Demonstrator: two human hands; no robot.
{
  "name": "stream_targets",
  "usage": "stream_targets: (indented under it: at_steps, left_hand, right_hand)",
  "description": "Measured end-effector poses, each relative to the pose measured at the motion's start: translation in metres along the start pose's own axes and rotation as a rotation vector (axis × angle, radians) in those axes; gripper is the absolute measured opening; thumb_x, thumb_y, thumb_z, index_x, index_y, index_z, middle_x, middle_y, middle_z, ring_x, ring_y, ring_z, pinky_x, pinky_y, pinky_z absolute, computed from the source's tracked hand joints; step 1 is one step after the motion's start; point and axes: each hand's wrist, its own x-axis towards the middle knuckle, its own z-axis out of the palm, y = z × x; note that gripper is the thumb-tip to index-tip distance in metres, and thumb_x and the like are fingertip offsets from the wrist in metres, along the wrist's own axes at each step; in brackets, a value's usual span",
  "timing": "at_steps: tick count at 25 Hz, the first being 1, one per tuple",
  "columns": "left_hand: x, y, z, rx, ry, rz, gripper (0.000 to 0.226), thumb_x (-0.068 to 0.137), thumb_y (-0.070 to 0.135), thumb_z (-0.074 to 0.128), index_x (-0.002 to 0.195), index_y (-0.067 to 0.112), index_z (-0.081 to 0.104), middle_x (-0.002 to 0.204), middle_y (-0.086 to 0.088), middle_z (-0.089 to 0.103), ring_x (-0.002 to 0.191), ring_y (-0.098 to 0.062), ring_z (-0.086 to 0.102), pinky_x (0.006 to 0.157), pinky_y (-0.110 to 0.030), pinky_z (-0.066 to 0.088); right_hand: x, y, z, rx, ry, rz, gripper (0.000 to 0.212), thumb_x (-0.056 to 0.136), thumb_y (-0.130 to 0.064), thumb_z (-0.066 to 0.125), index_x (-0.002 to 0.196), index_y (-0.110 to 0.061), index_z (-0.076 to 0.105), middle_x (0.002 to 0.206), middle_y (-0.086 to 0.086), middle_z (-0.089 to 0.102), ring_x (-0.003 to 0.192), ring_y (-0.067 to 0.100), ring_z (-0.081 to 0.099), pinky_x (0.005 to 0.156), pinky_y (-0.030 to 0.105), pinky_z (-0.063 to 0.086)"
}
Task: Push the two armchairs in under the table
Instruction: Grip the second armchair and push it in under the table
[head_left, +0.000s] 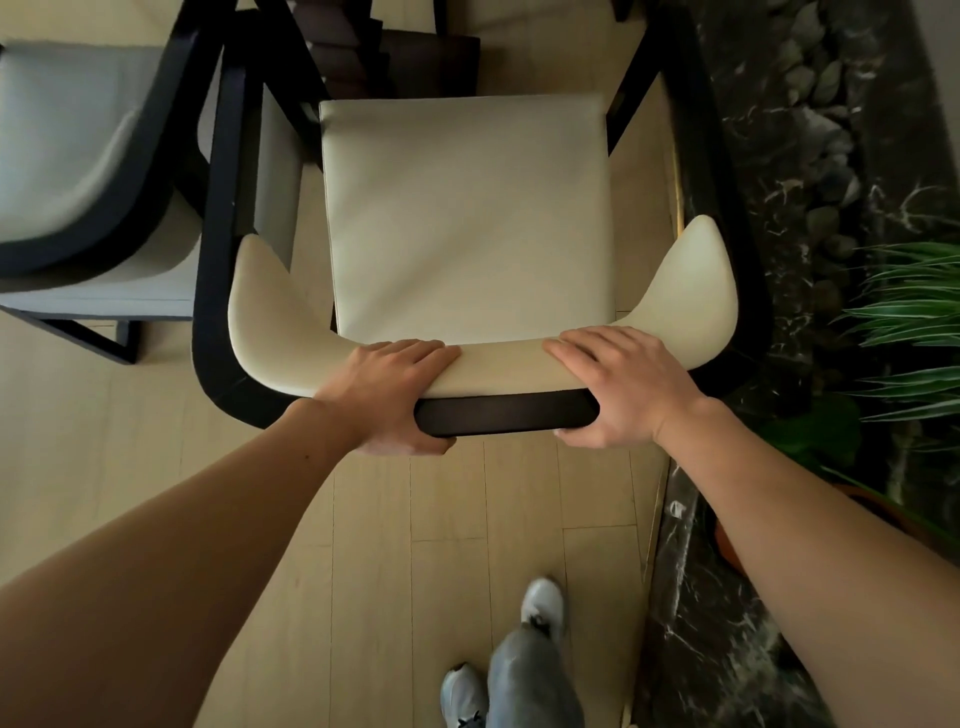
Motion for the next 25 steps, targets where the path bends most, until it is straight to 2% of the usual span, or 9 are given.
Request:
stream_targets:
  at_steps: [5, 12, 19, 25]
  left_hand:
    - [0.018, -0.012, -0.008, -0.008, 0.015, 0.010, 0.093, 0.063, 0.070, 0.059, 0.140, 0.022, 0.041, 0.131, 0.004, 0.058, 0.115, -0.021, 0.054, 0.092, -0.039, 0.048]
    - [0.038, -0.024, -0.017, 0.011, -0.024, -0.013, 0.099, 0.064, 0.075, 0.057, 0.145, 0.022, 0.036, 0.142, 0.000, 0.051, 0.127, -0.022, 0.048, 0.104, -0.041, 0.041]
    - [0.057, -0.034, -0.031, 0.007, -0.020, -0.008, 0.097, 0.064, 0.072, 0.061, 0.142, 0.019, 0.043, 0.138, -0.002, 0.055, 0.123, -0.024, 0.053, 0.100, -0.040, 0.043]
    - [0.075, -0.049, -0.040, 0.015, -0.035, -0.009, 0.099, 0.066, 0.074, 0.058, 0.146, 0.019, 0.040, 0.142, -0.002, 0.051, 0.128, -0.024, 0.048, 0.105, -0.039, 0.038]
  right_hand:
    - [0.018, 0.012, -0.011, 0.013, -0.018, -0.002, 0.092, 0.067, -0.072, 0.061, 0.139, -0.017, 0.048, 0.135, 0.007, 0.058, 0.123, 0.029, 0.054, 0.103, 0.043, 0.042]
    - [0.038, 0.031, -0.018, 0.037, -0.049, -0.015, 0.095, 0.067, -0.074, 0.056, 0.142, -0.018, 0.045, 0.139, 0.006, 0.056, 0.128, 0.028, 0.051, 0.108, 0.043, 0.039]
    - [0.057, 0.047, -0.026, 0.056, -0.043, -0.023, 0.094, 0.067, -0.074, 0.058, 0.141, -0.016, 0.047, 0.136, 0.009, 0.058, 0.125, 0.031, 0.053, 0.107, 0.045, 0.041]
    - [0.077, 0.059, -0.032, 0.041, -0.048, -0.029, 0.095, 0.068, -0.075, 0.055, 0.143, -0.016, 0.044, 0.139, 0.007, 0.055, 0.128, 0.030, 0.051, 0.109, 0.044, 0.038]
